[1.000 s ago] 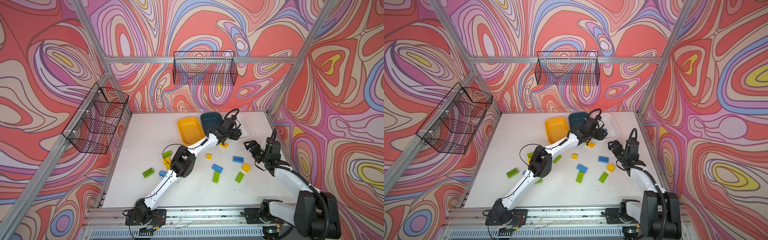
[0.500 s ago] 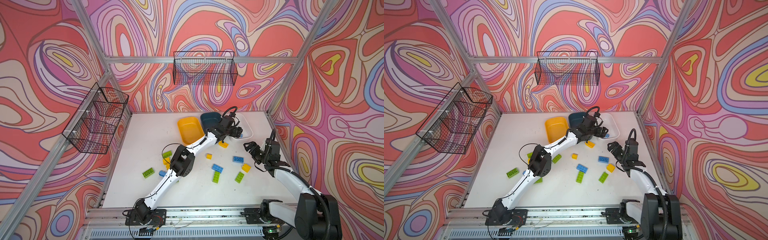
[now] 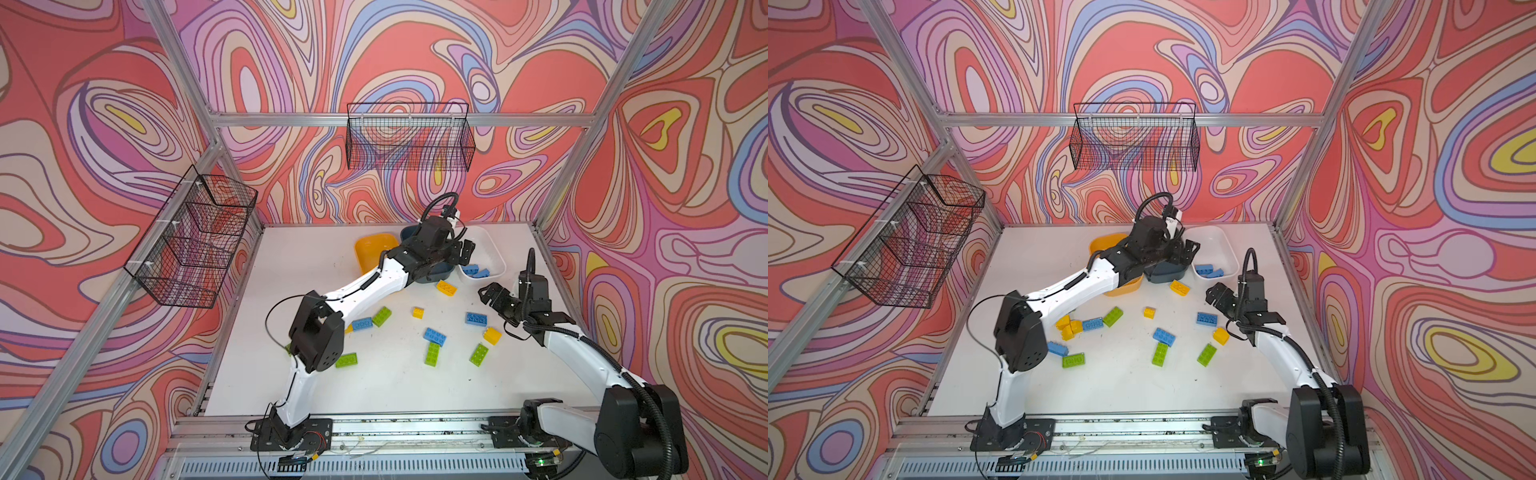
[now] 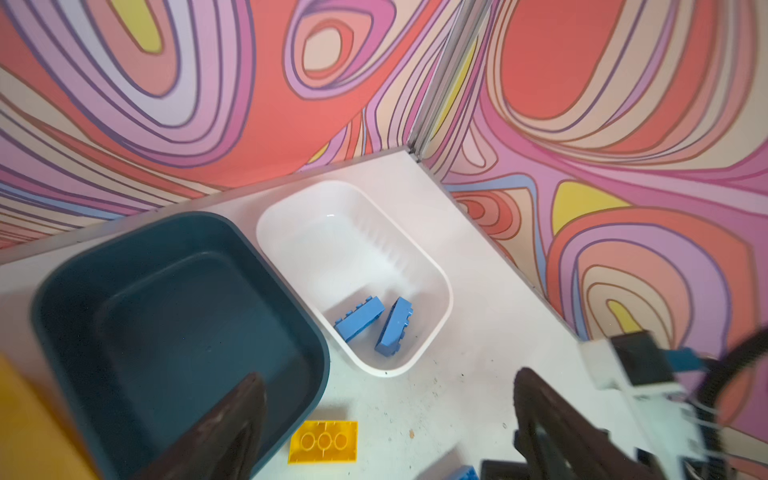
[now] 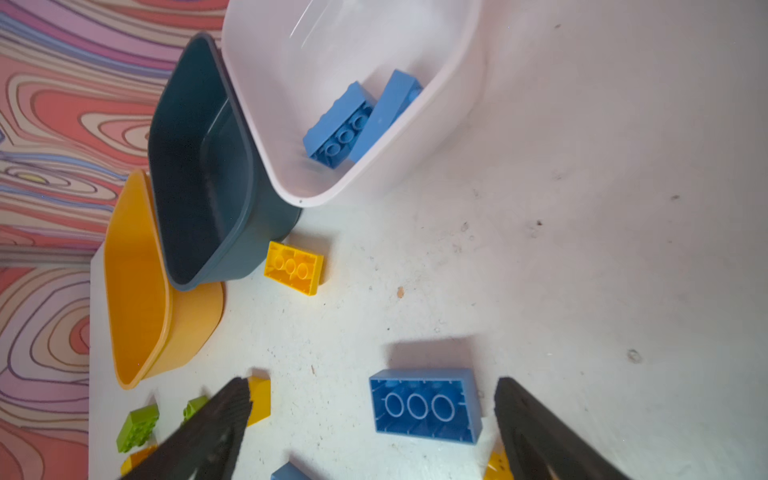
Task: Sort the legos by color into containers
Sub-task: 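Grasp another blue brick with the right gripper while the left arm withdraws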
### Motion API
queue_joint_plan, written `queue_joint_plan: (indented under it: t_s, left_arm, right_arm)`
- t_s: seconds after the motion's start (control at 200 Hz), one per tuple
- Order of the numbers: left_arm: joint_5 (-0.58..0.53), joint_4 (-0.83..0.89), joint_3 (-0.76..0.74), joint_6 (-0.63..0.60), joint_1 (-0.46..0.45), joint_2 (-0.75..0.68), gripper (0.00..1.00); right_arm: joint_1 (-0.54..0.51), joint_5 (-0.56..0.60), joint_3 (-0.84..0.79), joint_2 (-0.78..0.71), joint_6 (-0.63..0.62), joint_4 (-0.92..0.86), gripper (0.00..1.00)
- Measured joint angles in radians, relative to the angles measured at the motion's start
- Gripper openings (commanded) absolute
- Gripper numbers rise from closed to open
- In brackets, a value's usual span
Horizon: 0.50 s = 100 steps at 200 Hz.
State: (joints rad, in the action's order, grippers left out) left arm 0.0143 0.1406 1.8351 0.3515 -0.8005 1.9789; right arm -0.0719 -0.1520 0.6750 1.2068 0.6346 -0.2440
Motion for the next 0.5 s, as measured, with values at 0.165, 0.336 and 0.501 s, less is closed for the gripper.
queue_joint_plan:
  t_s: [0.165, 0.336, 0.501]
  left_arm:
    - [-0.082, 0.031, -0.237, 0.009, -0.002, -0.302, 0.93]
    - [-0.153, 0.105, -0.500, 0.048, -0.003, -0.594, 0.94]
    - [-0.212, 0.245, -0.690, 0.064, -0.003, -0.804, 0.96]
  right_arm:
    - [-0.077, 0.117, 0.059, 0.020, -0.053, -0.076, 0.98]
    - [-0.123, 0.233, 0.088, 0.056, -0.079, -0.132, 0.98]
    - [-0.185, 0.331, 0.092, 0.127, -0.068, -0.171, 0.98]
